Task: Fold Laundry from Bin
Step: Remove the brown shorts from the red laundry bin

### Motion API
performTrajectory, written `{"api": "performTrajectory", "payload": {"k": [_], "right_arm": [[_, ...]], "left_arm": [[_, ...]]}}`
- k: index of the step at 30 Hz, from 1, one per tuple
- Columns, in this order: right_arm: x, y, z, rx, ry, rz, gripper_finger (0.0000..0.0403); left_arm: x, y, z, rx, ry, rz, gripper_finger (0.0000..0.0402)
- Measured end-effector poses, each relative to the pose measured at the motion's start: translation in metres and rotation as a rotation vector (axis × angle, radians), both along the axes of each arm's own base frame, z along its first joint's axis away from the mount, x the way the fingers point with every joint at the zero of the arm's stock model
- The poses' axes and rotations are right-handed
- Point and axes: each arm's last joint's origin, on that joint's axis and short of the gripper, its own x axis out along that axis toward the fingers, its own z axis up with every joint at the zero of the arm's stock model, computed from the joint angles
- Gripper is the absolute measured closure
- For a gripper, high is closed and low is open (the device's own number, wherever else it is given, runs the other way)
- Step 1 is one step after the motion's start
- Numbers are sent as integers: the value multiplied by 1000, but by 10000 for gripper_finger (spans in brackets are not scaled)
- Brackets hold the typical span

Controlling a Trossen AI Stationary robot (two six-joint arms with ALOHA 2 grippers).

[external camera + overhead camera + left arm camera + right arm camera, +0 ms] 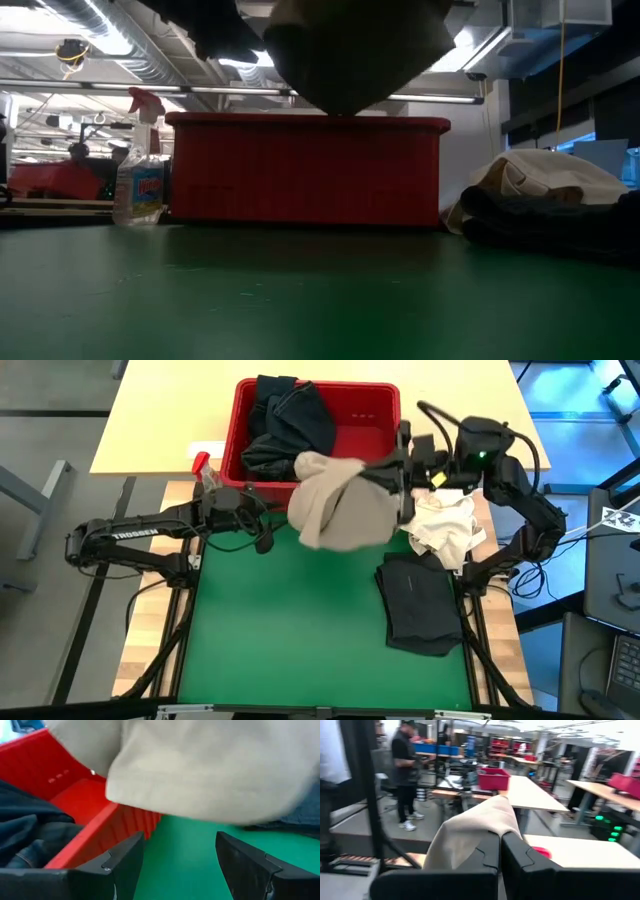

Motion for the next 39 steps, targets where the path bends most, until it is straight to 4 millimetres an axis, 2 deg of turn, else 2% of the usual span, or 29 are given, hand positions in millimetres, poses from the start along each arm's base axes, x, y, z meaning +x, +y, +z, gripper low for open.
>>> {"api": "performTrajectory", "payload": {"k": [6,10,18,23,30,34,39], "right_arm": [[9,28,-2,7,15,115,401],[12,41,-7,19,61,161,399],[19,64,-11,48,90,226,398],[38,72,-26,78,169,257,398],[71,68,-54,102,299,233,398],[93,56,-66,36,309,154,398],[109,31,-61,-109,186,3,398]], "left_arm": [[4,-16,-7,-74,49,-118,163],[-2,-29,-2,-114,23,-158,163],[-41,-50,21,-80,-79,-106,163],[-61,-56,23,-100,-84,-80,163],[-72,-56,19,-104,-31,-37,163],[-76,-54,14,-65,31,56,163],[-80,-49,13,24,43,236,163]]}}
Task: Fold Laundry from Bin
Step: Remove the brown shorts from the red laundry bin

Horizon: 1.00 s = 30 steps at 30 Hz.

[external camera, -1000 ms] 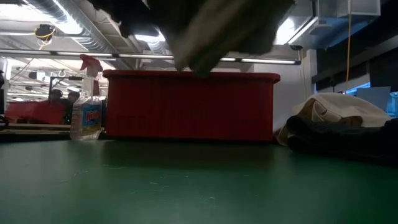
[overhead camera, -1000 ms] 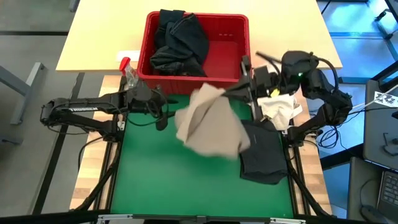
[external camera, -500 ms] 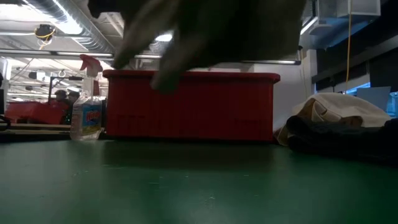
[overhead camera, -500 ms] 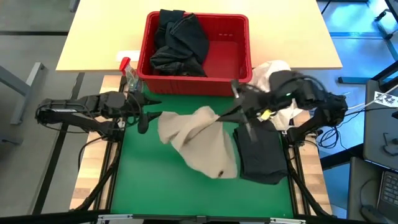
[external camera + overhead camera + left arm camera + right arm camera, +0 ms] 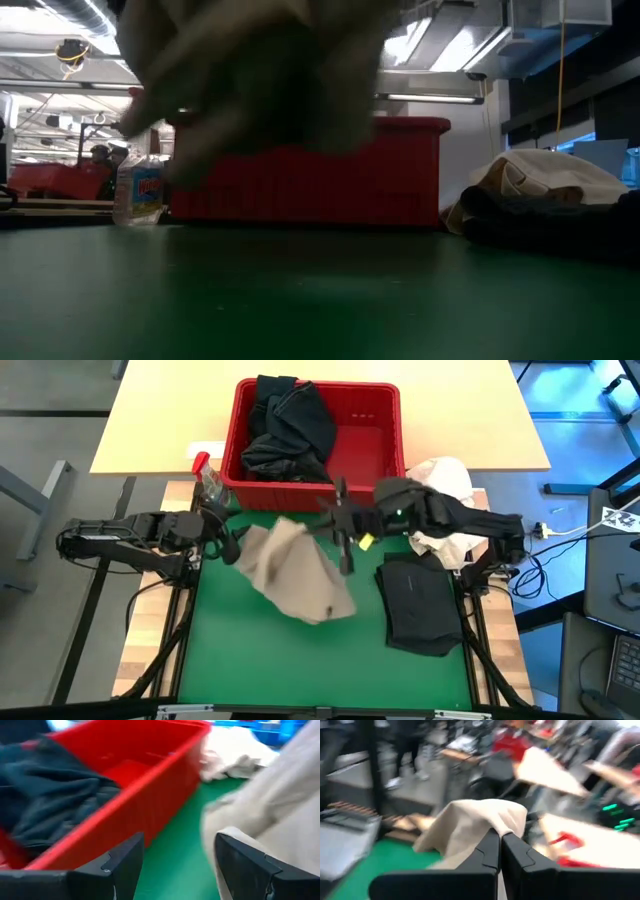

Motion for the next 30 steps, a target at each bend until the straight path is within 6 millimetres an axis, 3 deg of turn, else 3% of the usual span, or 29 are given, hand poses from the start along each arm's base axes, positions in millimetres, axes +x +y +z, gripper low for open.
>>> {"api": "performTrajectory", "payload": {"k": [4,8,12,16,19,21,25,30], "right_arm": [[0,-7,-4,53,22,-52,397],[0,5,-33,157,293,17,397],[13,17,-85,298,596,59,397],[32,34,-148,379,782,25,394],[40,42,-190,400,894,18,367],[41,44,-208,401,953,0,336],[36,41,-209,375,1011,-58,274],[22,44,-174,317,958,-75,237]], "left_arm": [[-2,2,1,-3,-42,85,163],[-5,0,-1,-102,-57,30,163],[0,-5,-13,-299,-9,-57,163],[6,-14,-33,-483,48,-150,163],[10,-19,-49,-560,92,-160,163],[13,-21,-56,-585,84,-154,163],[19,-20,-61,-571,74,-134,163],[33,-11,-60,-413,12,-40,163]]}}
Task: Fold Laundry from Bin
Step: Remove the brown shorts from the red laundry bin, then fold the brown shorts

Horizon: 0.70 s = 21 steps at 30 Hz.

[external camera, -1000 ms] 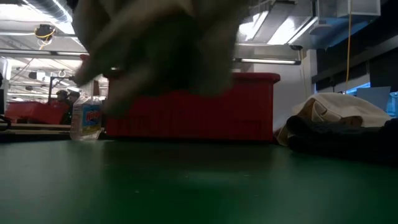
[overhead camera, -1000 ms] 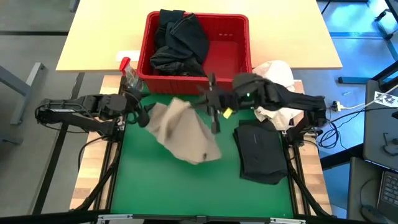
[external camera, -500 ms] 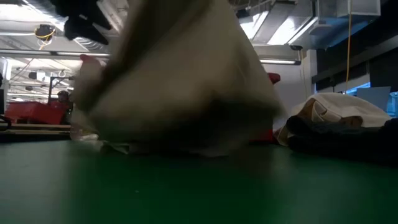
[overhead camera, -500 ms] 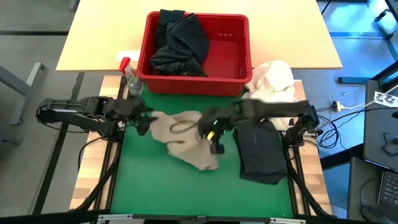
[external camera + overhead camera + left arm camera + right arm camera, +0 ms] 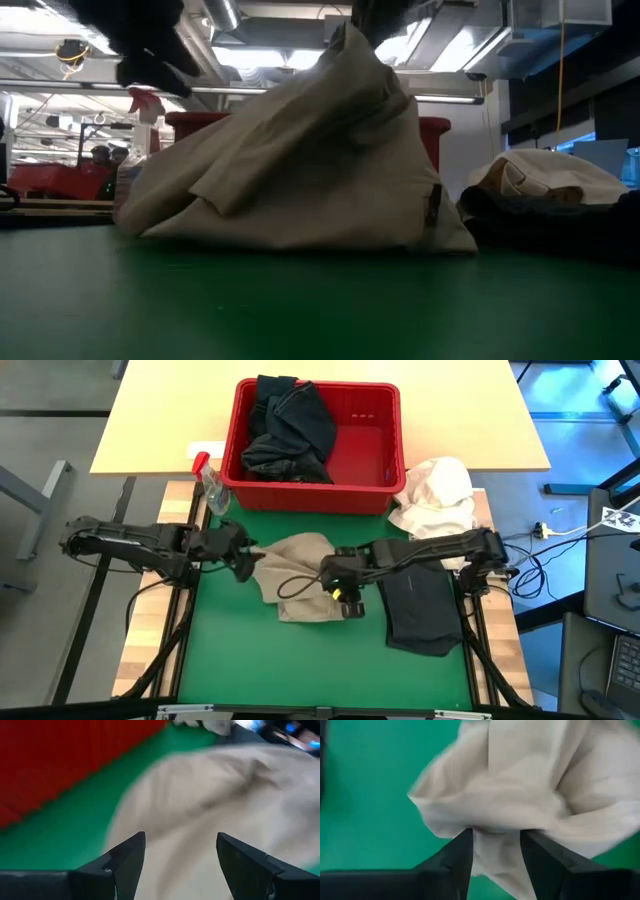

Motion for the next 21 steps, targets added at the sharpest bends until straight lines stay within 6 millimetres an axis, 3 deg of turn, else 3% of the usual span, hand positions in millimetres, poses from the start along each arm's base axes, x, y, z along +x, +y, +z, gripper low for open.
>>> {"api": "performTrajectory", "payload": {"k": [3,6,9,16,21], "right_arm": [[-5,1,14,-42,-67,-5,232],[-4,1,14,-79,-78,-16,231],[-3,0,12,-104,-71,-21,231],[-4,0,8,-115,-33,-9,231],[-6,0,8,-115,-18,-8,231]], "left_arm": [[17,5,-11,64,-10,-10,163],[34,11,-31,68,-19,-43,163],[42,14,-64,-21,80,-107,163],[24,-18,-129,-523,350,-299,163],[6,-50,-142,-887,505,-364,163]]}}
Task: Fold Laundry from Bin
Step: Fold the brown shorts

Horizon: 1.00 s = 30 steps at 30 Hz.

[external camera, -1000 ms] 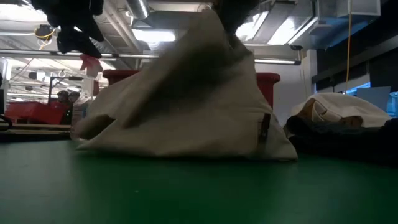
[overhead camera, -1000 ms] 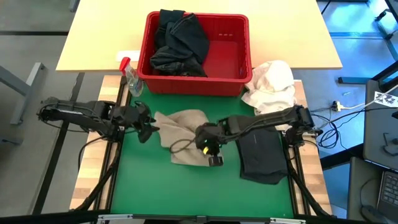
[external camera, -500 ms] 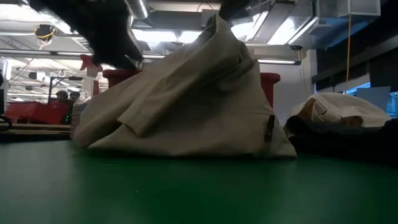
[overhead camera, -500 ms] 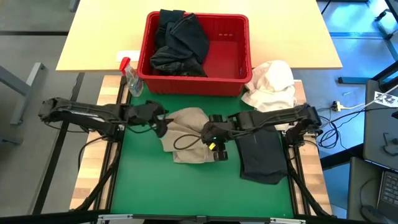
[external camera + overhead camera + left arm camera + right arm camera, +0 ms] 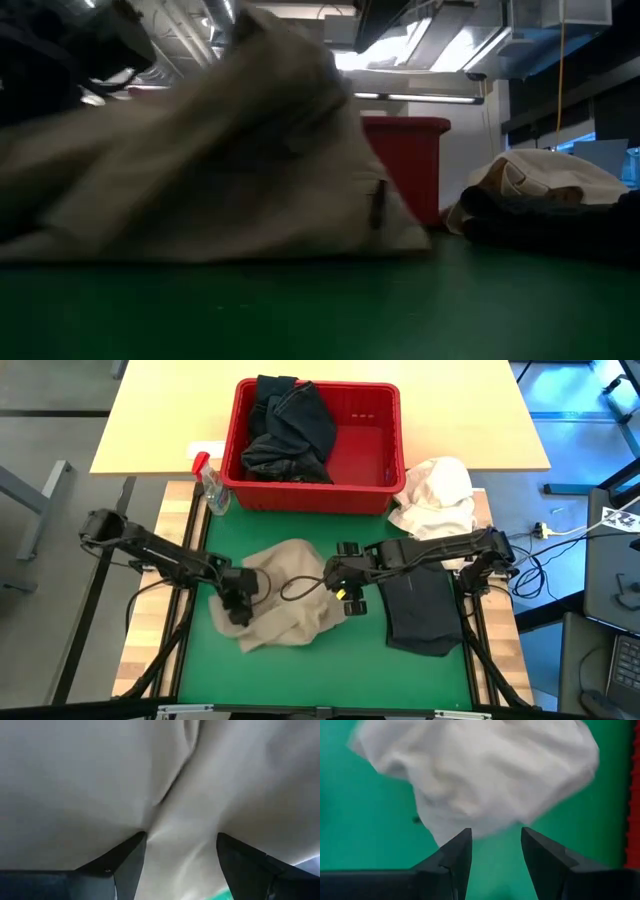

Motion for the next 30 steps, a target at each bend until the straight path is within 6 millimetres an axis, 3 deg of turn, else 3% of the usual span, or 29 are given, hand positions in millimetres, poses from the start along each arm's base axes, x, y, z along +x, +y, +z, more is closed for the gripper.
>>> {"api": "performTrajectory", "payload": {"k": [4,8,12,15,20,24,30], "right_arm": [[1,-1,0,-5,-7,-6,231],[-1,-3,0,-18,12,-33,231],[-3,-4,-2,-52,35,-52,231],[-2,-5,-11,-64,42,-57,231],[-3,-5,-32,-78,66,-62,231],[-6,-5,-54,-77,120,-59,231],[-8,-5,-70,-90,139,-63,231]], "left_arm": [[8,-8,18,-30,-61,-11,163],[16,-4,54,57,-237,3,163],[2,9,90,330,-248,87,163],[-13,19,98,581,-229,191,163],[-22,30,75,755,-149,282,163],[-27,35,42,730,-58,285,163],[-24,40,8,711,-144,295,167]]}}
